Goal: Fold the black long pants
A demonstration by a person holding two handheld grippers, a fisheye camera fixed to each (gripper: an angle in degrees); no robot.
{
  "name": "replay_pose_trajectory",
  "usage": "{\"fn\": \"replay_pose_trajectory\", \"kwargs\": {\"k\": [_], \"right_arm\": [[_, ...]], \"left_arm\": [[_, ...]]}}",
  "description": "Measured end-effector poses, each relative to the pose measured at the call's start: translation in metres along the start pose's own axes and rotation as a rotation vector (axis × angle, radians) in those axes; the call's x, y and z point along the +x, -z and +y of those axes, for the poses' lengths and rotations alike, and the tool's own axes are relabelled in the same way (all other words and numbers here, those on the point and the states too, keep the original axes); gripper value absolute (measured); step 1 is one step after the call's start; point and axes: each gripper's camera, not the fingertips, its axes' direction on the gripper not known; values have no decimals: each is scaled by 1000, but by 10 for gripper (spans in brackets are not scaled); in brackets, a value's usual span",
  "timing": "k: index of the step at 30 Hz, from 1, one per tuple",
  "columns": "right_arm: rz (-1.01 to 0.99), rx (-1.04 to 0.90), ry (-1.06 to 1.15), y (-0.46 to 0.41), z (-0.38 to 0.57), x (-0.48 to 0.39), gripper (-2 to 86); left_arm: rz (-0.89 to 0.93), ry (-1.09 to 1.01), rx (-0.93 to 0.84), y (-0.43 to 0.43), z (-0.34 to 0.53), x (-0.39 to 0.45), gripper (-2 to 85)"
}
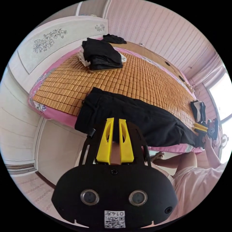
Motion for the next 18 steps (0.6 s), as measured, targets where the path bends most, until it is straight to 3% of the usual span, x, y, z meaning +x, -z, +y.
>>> {"fn": "replay_pose_trajectory", "kwargs": {"k": [5,12,16,18], "right_arm": [[-55,-67,188,-38,-89,-53,104],[-2,-290,253,-114,-154,-85,100],[-57,-326,203,-133,-163,-87,64],[-17,-294,232,-131,-165,-92,6]], "left_arm": [[-34,46,28,-6,-28,-44,74],[-89,109,-205,-62,-51,-79,90],[-50,36,-166,-57,-41,-88,32],[-46,27,-150,-52,-35,-93,1]]}}
